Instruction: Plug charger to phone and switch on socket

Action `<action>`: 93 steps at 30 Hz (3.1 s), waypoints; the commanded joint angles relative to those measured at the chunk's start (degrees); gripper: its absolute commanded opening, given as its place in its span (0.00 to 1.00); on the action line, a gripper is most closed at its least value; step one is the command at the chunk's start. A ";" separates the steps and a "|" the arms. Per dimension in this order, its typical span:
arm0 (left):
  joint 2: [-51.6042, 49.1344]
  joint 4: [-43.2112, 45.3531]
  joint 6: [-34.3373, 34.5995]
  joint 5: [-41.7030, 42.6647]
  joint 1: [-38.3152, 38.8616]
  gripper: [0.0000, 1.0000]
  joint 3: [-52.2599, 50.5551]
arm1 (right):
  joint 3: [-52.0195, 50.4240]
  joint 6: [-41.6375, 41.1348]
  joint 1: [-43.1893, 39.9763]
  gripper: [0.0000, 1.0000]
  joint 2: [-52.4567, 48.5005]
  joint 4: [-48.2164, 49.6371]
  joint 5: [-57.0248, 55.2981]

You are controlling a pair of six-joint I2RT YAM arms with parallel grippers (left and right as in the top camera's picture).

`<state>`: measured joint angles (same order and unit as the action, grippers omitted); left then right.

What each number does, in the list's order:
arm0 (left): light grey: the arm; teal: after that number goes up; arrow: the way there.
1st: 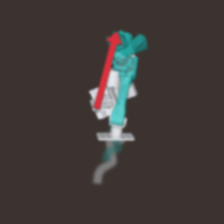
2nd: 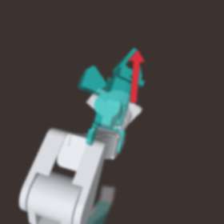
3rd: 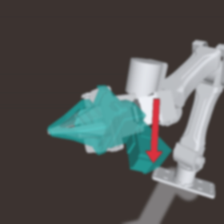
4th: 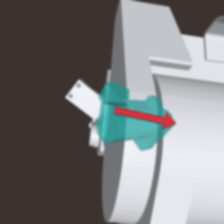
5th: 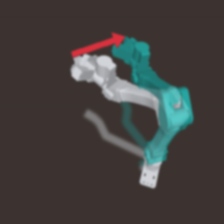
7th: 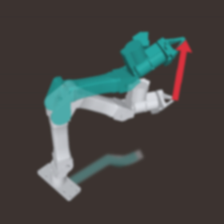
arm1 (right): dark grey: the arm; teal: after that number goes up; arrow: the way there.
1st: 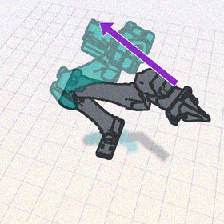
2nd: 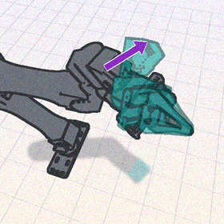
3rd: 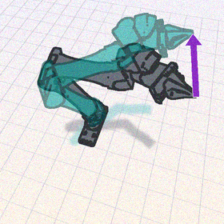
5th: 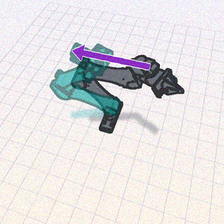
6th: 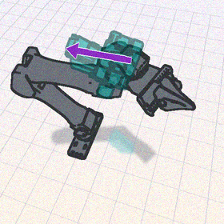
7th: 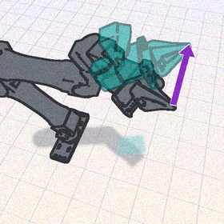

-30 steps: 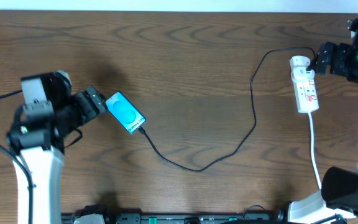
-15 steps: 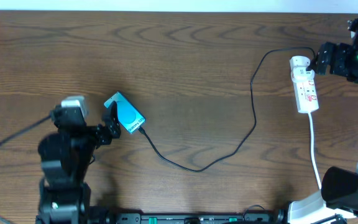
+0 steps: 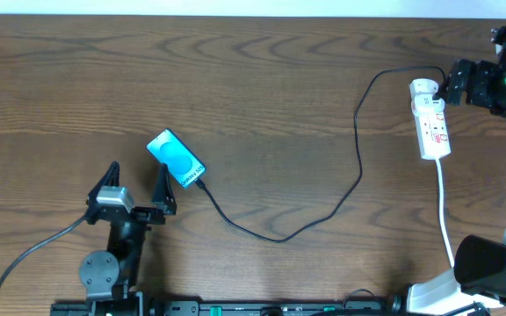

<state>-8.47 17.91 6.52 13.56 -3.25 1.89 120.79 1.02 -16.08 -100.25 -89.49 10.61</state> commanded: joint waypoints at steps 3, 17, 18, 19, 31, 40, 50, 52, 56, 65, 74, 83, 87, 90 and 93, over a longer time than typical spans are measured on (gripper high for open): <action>7.39 -6.64 -3.67 -0.15 0.11 0.93 -1.66 | 0.55 -0.35 0.37 0.99 0.74 -0.07 -0.17; 8.39 -20.98 -4.79 0.74 0.13 0.93 -1.66 | 0.55 -0.35 0.37 0.99 0.74 -0.07 -0.17; 8.41 -20.98 -4.79 0.76 0.13 0.93 -1.66 | 0.55 -0.35 0.37 0.99 0.74 -0.07 -0.17; 8.39 -21.00 -4.79 0.74 0.17 0.93 -1.66 | 0.55 -0.35 0.37 0.99 0.74 -0.07 -0.17; 8.24 -20.85 -4.79 0.72 0.22 0.93 -1.66 | 0.55 -0.35 0.37 0.99 0.74 -0.07 -0.17; 8.24 -20.85 -4.79 0.72 0.22 0.93 -1.66 | 0.55 -0.35 0.37 0.99 0.74 -0.07 -0.17; 8.24 -20.85 -4.79 0.72 0.22 0.93 -1.66 | 0.55 -0.33 0.37 0.99 0.74 -0.07 -0.17; 8.24 -20.85 -4.79 0.72 0.22 0.93 -1.66 | 0.55 -0.35 0.37 0.99 0.74 -0.07 -0.17; 8.24 -20.85 -4.79 0.72 0.22 0.93 -1.66 | 0.55 -0.35 0.37 0.99 0.74 -0.07 -0.20; 8.24 -20.85 -4.79 0.72 0.22 0.93 -1.66 | -0.28 -0.33 0.66 0.99 1.49 0.22 -0.20; 8.24 -20.85 -4.79 0.72 0.22 0.93 -1.66 | -21.68 -0.09 7.30 0.99 11.10 25.22 -0.22; 8.24 -20.85 -4.79 0.72 0.22 0.93 -1.66 | -49.35 -0.11 12.94 0.99 24.41 55.56 -0.22; 8.24 -20.85 -4.79 0.72 0.22 0.93 -1.66 | -60.41 -0.09 14.05 0.99 30.71 67.08 -0.20; 8.24 -20.85 -4.79 0.72 0.22 0.93 -1.66 | -71.47 0.42 14.34 0.99 37.53 79.10 -0.24; 8.24 -20.85 -4.79 0.72 0.22 0.93 -1.66 | -78.90 2.95 14.36 0.99 42.69 86.73 -0.20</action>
<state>-0.60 -0.40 2.68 13.32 -3.20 0.93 48.27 1.45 -2.28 -62.63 -7.09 10.59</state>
